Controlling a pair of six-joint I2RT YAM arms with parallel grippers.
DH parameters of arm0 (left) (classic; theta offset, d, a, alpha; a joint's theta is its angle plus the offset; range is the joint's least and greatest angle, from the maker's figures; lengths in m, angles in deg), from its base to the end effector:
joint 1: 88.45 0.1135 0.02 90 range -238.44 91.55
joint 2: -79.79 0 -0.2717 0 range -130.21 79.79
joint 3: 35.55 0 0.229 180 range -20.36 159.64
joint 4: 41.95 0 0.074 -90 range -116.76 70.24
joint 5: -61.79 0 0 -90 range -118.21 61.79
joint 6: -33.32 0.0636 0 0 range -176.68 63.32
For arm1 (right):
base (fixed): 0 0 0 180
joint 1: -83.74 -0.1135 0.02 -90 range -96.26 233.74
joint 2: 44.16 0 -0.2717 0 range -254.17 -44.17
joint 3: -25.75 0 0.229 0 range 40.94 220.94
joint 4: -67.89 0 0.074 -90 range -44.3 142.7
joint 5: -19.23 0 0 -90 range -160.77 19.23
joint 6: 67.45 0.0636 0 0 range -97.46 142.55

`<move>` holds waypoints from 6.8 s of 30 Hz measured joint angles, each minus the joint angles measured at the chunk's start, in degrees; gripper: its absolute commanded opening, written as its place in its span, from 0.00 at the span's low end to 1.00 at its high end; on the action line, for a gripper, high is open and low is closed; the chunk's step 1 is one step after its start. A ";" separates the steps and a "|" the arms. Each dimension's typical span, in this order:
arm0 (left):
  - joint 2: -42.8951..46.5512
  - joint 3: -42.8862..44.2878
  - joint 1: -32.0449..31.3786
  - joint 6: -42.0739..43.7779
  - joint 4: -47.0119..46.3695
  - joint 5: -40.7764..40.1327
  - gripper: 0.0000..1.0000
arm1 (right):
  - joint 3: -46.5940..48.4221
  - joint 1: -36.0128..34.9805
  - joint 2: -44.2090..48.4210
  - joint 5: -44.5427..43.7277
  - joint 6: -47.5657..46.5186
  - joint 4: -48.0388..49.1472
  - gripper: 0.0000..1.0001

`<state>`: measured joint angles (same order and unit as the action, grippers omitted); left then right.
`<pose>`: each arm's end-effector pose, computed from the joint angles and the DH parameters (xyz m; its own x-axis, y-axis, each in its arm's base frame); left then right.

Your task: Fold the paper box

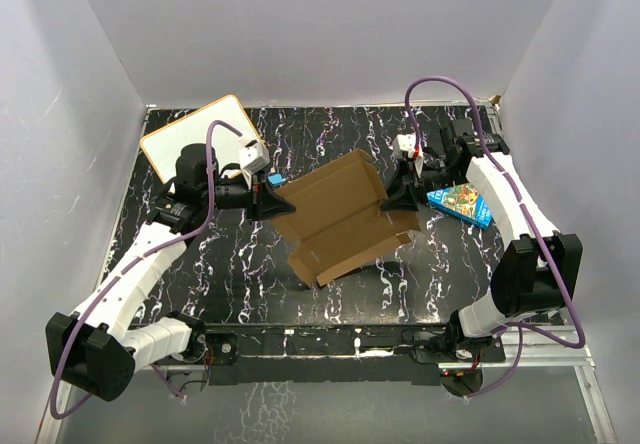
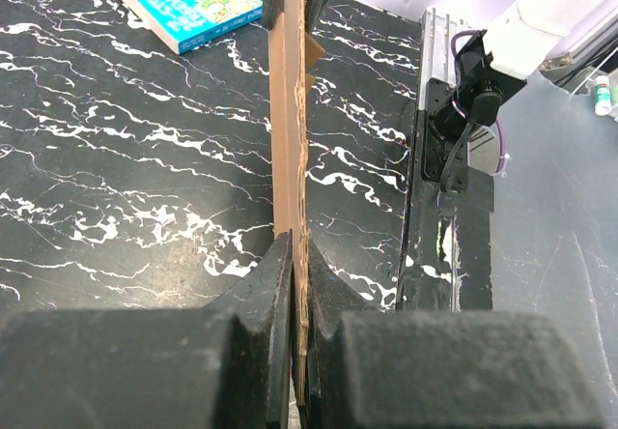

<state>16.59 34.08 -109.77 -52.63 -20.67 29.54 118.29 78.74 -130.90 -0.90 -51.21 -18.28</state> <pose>0.1941 -0.1335 0.3540 -0.1707 0.1071 -0.9795 0.9700 0.1928 -0.1479 0.2423 0.0811 0.3134 -0.0956 -0.3400 -0.9355 -0.9951 0.0096 0.0983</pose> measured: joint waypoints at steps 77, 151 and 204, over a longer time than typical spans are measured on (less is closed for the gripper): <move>8.63 -13.33 4.28 -13.14 -16.72 -9.29 0.00 | -43.52 18.82 -3.02 1.53 87.73 81.66 0.37; 8.46 -18.60 4.37 -27.28 -35.82 -6.29 0.00 | -45.35 21.07 -1.75 7.19 105.37 98.49 0.53; 2.43 -21.66 4.39 -47.71 -59.34 -4.68 0.00 | -41.79 25.05 -0.83 15.45 121.13 110.27 0.53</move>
<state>19.01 12.42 -105.37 -100.34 -80.01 24.87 76.49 103.79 -131.73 14.55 69.92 91.99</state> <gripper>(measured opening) 0.013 0.554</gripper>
